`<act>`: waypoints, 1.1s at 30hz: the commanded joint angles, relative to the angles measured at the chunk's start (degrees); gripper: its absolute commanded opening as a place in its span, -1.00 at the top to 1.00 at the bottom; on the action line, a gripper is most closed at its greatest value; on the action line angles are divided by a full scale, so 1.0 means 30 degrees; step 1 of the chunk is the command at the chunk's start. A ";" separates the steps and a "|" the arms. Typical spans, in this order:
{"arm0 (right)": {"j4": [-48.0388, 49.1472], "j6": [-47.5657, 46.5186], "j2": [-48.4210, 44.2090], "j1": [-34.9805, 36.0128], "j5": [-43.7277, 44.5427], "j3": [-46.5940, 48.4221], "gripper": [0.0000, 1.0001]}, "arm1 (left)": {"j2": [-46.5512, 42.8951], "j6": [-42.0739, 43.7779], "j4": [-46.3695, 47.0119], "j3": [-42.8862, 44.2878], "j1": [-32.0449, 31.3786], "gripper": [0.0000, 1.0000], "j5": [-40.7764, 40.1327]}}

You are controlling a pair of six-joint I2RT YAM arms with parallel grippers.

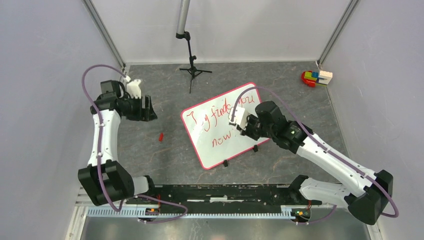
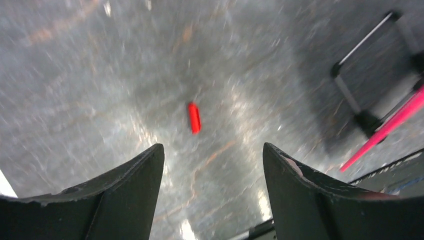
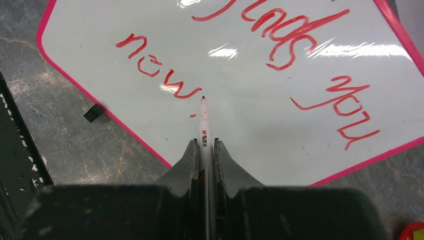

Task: Write a sentence on the whiteboard
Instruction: Pick up the pen cap from the center of the board.

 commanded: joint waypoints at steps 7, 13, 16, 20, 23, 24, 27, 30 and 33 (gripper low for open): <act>0.0249 0.1019 0.0472 -0.0753 -0.1062 0.2609 1.00 | 0.2342 0.2978 0.0863 -0.4280 -0.0741 -0.33 -0.3367; 0.0227 0.1085 0.0936 -0.0899 -0.0992 0.3487 1.00 | 0.3267 0.1646 0.3690 -0.5800 -0.3727 -0.18 -0.7282; 0.0219 0.1114 0.0977 -0.0958 -0.0890 0.3664 1.00 | 0.3930 0.1002 0.4397 -0.6128 -0.4488 -0.18 -0.8192; 0.0213 0.1112 0.0930 -0.1046 -0.0700 0.3731 1.00 | 0.4574 0.0434 0.5422 -0.6514 -0.5451 -0.18 -0.9279; 0.0216 0.1113 0.0975 -0.1068 -0.0680 0.3877 1.00 | 0.5167 0.0170 0.5949 -0.6618 -0.5884 -0.17 -0.9543; 0.0220 0.1114 0.1017 -0.1074 -0.0647 0.3936 1.00 | 0.5354 0.0015 0.6073 -0.6640 -0.5995 -0.16 -0.9565; 0.0222 0.1114 0.1129 -0.1075 -0.0540 0.4203 1.00 | 0.5949 -0.0247 0.6657 -0.6763 -0.6165 -0.11 -0.9621; 0.0231 0.1173 0.1269 -0.1083 -0.0569 0.4449 1.00 | 0.6621 -0.0252 0.6481 -0.6474 -0.6204 -0.02 -1.0125; 0.0249 0.1286 0.1407 -0.1077 -0.0615 0.4761 1.00 | 0.6662 -0.0093 0.6627 -0.6538 -0.5878 0.22 -1.0742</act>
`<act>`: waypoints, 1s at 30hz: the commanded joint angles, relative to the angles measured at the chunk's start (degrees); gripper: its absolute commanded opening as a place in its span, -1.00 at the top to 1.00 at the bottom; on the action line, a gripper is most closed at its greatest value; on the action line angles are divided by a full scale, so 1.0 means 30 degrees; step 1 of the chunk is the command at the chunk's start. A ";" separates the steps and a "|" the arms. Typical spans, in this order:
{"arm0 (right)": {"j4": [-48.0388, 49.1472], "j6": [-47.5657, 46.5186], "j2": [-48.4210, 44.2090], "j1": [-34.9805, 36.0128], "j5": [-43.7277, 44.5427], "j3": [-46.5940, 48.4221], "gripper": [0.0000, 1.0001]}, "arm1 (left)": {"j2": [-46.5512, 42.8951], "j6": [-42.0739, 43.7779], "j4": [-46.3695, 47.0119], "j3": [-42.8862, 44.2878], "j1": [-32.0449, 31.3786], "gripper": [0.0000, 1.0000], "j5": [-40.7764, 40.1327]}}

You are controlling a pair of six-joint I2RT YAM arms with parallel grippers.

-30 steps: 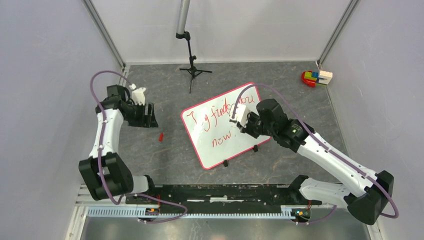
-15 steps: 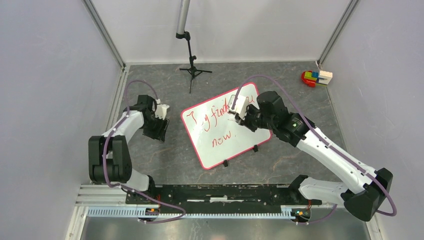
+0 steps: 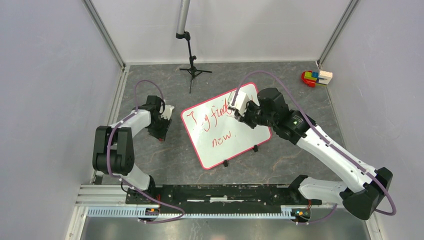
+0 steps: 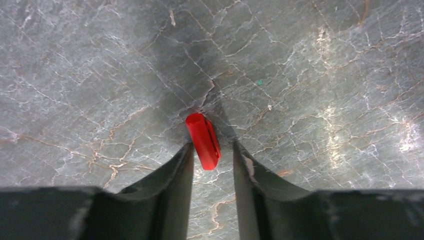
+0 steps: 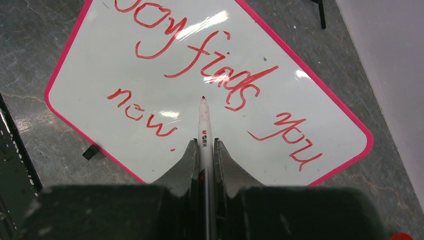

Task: Write a sentence on the whiteboard
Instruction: Pick up the pen cap from the center of the board, then close the pen cap.

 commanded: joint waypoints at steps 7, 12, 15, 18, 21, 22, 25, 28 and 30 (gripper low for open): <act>0.0695 0.0650 0.0337 -0.0077 -0.0445 0.1286 1.00 | -0.0696 0.1049 -0.0597 0.1371 0.1349 0.88 0.0600; 0.0769 0.1229 0.0482 -0.0093 -0.1168 0.1479 1.00 | -0.3760 0.2877 -0.3918 0.4290 0.1358 0.95 0.2067; 0.0943 0.1696 0.0540 -0.0192 -0.1767 0.1777 1.00 | -0.5246 0.4588 -0.6919 0.7011 0.1344 0.95 0.4030; 0.1199 0.2271 0.0592 -0.0437 -0.3007 0.2121 1.00 | -0.5881 0.7126 -1.0659 1.0045 -0.0011 0.95 0.5541; 0.1565 0.3013 0.0652 -0.0740 -0.4474 0.2305 1.00 | -0.6140 0.8182 -1.3316 1.2589 -0.2275 0.95 0.6784; 0.1643 0.3278 0.0678 -0.0854 -0.5011 0.2337 1.00 | -0.6162 0.8220 -1.3940 1.3318 -0.2904 0.95 0.7244; 0.2051 0.4213 0.0739 -0.1405 -0.7022 0.2130 1.00 | -0.6213 0.8271 -1.4761 1.4486 -0.5010 0.95 0.8635; 0.3024 0.5684 0.0699 -0.2161 -0.9873 0.1450 1.00 | -0.6407 0.7990 -1.4353 1.4284 -0.7191 0.95 0.8855; 0.4105 0.6997 0.0663 -0.2552 -1.1464 0.0760 1.00 | -0.6476 0.7941 -1.3993 1.3987 -0.8705 0.95 0.8191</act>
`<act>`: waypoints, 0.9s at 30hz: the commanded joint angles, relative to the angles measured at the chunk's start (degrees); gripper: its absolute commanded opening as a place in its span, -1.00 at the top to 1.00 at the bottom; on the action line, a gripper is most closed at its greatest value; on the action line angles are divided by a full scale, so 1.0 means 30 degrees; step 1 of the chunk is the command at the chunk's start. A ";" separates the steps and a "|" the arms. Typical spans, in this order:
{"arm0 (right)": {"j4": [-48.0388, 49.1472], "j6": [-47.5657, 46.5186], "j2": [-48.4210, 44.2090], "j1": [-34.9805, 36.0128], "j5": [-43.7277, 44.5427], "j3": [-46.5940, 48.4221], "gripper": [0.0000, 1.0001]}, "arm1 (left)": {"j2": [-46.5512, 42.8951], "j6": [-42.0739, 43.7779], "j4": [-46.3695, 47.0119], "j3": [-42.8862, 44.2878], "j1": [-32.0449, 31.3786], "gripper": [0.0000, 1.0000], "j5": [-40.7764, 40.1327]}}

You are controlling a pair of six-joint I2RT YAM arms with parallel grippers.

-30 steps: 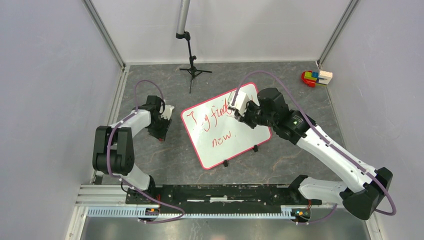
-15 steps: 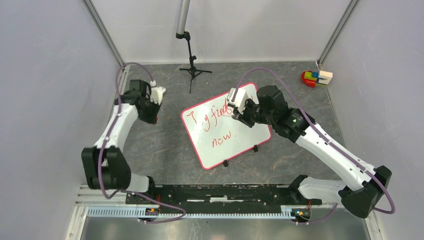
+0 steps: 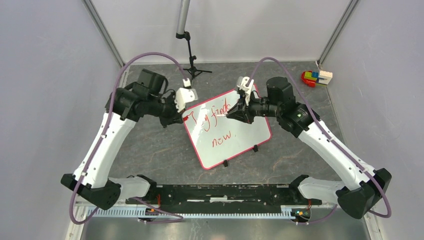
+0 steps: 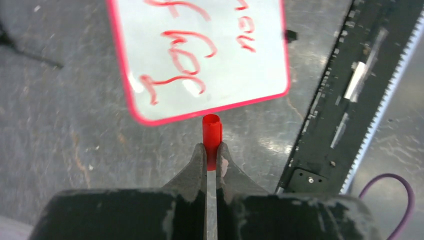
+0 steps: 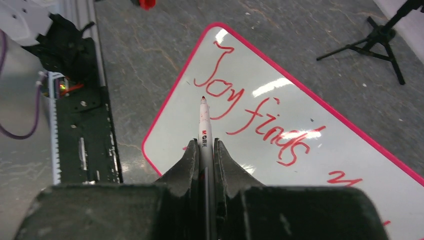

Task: Write a sentence on the whiteboard
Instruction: Close the pen cap.

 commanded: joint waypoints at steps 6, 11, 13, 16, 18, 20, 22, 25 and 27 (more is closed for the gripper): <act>0.4622 0.5433 -0.0138 -0.0849 -0.6661 -0.2170 1.00 | 0.0006 0.1088 -0.0651 -0.0116 -0.5179 0.95 -0.0868; 0.5868 0.6735 -0.0111 -0.0863 -0.7820 -0.2730 1.00 | 0.0207 0.0698 -0.0008 -0.0103 -0.6673 0.95 -0.1705; 0.6201 0.7065 -0.0111 -0.0865 -0.8154 -0.2734 1.00 | 0.0341 0.0672 0.0100 -0.0132 -0.6819 0.95 -0.1870; 0.6467 0.7354 -0.0167 -0.0821 -0.8407 -0.2863 1.00 | 0.0424 0.0673 0.0196 -0.0138 -0.6930 0.95 -0.2064; 0.6928 0.7755 -0.0196 -0.0781 -0.8639 -0.3133 1.00 | 0.0498 0.0609 0.0280 -0.0107 -0.7015 0.95 -0.2069; 0.7276 0.8092 -0.0199 -0.0706 -0.8719 -0.3281 1.00 | 0.0605 0.0495 0.0292 -0.0024 -0.7126 0.95 -0.1997; 0.7244 0.8086 -0.0105 -0.0616 -0.8682 -0.3295 1.00 | 0.0720 0.0444 0.0309 0.0086 -0.7223 0.95 -0.1925; 0.7198 0.7994 -0.0067 -0.0547 -0.8586 -0.3223 1.00 | 0.0817 0.0399 0.0284 0.0210 -0.7346 0.95 -0.1821; 0.7125 0.7888 -0.0024 -0.0519 -0.8505 -0.3165 1.00 | 0.0857 0.0379 0.0278 0.0281 -0.7443 0.95 -0.1705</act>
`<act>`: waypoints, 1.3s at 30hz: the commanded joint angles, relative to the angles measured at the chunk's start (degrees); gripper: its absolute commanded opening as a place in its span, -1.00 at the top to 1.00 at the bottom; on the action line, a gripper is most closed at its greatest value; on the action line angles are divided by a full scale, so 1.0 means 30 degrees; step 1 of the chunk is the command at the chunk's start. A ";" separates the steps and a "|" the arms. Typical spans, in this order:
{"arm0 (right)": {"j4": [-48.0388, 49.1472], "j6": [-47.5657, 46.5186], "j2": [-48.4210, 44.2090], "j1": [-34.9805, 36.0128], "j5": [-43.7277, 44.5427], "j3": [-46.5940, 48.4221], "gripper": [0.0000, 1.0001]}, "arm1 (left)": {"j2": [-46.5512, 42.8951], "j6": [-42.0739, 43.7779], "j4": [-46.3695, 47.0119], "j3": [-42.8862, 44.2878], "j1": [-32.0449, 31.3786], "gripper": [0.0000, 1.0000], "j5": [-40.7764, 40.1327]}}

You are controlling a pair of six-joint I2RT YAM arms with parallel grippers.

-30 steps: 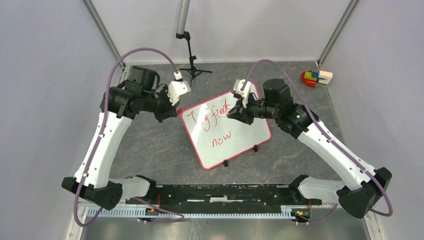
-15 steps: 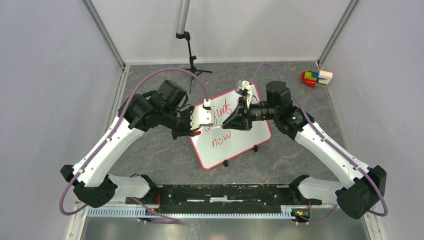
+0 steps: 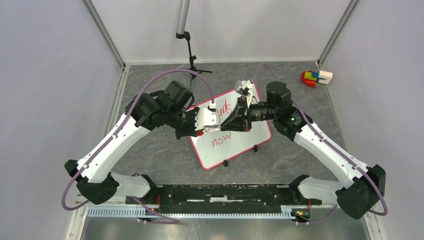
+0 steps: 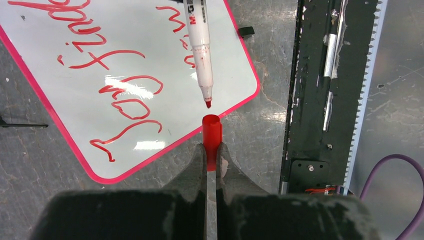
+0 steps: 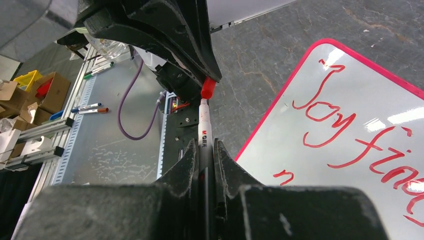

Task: Write a sentence on the whiteboard
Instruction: Close the pen cap.

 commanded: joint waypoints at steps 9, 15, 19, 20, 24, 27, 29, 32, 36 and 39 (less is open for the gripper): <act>0.0609 -0.0164 0.0085 0.0371 -0.0204 -0.0103 1.00 | 0.0347 -0.0108 0.0536 0.0797 -0.0348 0.95 0.0265; 0.0358 -0.0473 0.0152 0.0454 0.0088 -0.0068 1.00 | 0.0296 -0.0219 0.0514 0.0839 -0.0375 0.95 0.0489; 0.0211 -0.0648 0.0262 0.0512 0.0185 0.0072 1.00 | 0.0316 -0.0310 0.0535 0.0957 -0.0377 0.95 0.0700; 0.0169 -0.0662 0.0266 0.0527 0.0195 0.0119 1.00 | 0.0338 -0.0353 0.0521 0.0986 -0.0377 0.95 0.0733; -0.0015 -0.0916 0.0357 0.0649 0.0431 0.0154 1.00 | 0.0393 -0.0437 0.0530 0.1104 -0.0376 0.95 0.0928; -0.0042 -0.0978 0.0471 0.0737 0.0487 0.0319 1.00 | 0.0548 -0.0498 0.0535 0.1219 -0.0405 0.95 0.0924; -0.0074 -0.1008 0.0531 0.0802 0.0503 0.0422 1.00 | 0.0651 -0.0587 0.0562 0.1278 -0.0428 0.95 0.0962; -0.0104 -0.1032 0.0582 0.0884 0.0598 0.0534 1.00 | 0.0911 -0.0849 0.0668 0.1338 -0.0564 0.95 0.0780; -0.0271 -0.1196 0.0679 0.0927 0.0918 0.0552 1.00 | 0.1154 -0.1012 0.0779 0.1390 -0.0945 0.95 0.0606; -0.0615 -0.1491 0.0771 0.0957 0.1286 0.0690 1.00 | 0.1441 -0.1117 0.0796 0.1682 -0.1295 0.95 0.0245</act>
